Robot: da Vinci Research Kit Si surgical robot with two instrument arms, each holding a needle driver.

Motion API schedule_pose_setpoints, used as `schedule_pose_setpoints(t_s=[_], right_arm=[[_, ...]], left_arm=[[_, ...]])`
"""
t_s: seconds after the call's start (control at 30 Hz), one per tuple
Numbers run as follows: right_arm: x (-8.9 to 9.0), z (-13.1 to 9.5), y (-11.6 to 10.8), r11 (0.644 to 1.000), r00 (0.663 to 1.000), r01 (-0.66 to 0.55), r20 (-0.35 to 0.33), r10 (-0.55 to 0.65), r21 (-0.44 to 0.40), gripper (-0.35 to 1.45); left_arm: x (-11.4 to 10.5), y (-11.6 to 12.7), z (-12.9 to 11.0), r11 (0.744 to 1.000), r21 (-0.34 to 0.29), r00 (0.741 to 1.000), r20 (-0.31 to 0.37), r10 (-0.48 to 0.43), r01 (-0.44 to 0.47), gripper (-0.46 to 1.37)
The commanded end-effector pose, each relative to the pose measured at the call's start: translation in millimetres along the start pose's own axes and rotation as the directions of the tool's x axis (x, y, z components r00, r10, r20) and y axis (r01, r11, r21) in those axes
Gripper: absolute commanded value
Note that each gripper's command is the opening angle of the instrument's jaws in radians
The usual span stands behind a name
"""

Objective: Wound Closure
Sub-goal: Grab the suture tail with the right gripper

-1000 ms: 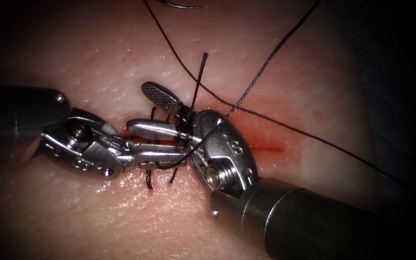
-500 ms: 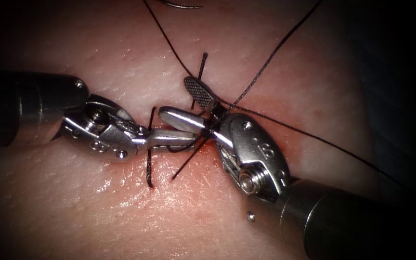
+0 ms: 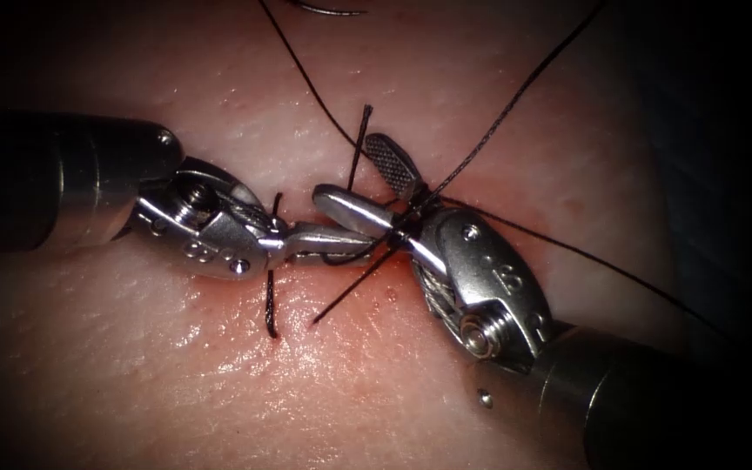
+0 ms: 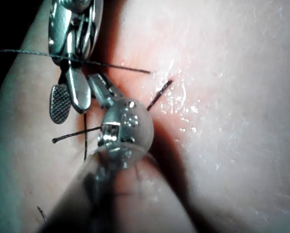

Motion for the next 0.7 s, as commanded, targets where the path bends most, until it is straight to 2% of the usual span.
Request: schedule_pose_setpoints(t_s=[0.03, 0.2, 0.37, 0.7], right_arm=[[0.0, 0.1, 0.1, 1.0, 1.0, -0.013, 0.007, 0.013, -0.011, 1.01], [-0.5, 0.9, 0.9, 0.998, 0.998, -0.052, 0.045, 0.053, -0.034, 1.04], [-1.4, 1.8, 1.8, 0.996, 0.995, -0.079, 0.057, 0.082, -0.044, 1.05], [-2.4, 3.1, 3.0, 0.996, 0.994, -0.069, 0.081, 0.073, -0.056, 1.06]], left_arm=[[-0.1, 0.0, -0.1, 1.0, -0.006, 1.0, -0.001, 0.0, 0.0, -0.35], [-0.5, 0.0, 0.0, 1.0, -0.007, 1.0, -0.003, 0.0, 0.0, -0.35], [-0.8, -0.1, 0.4, 1.0, -0.007, 1.0, -0.003, 0.0, 0.0, -0.35], [-1.1, -0.2, 0.9, 1.0, -0.013, 1.0, -0.006, 0.0, 0.0, -0.35]])
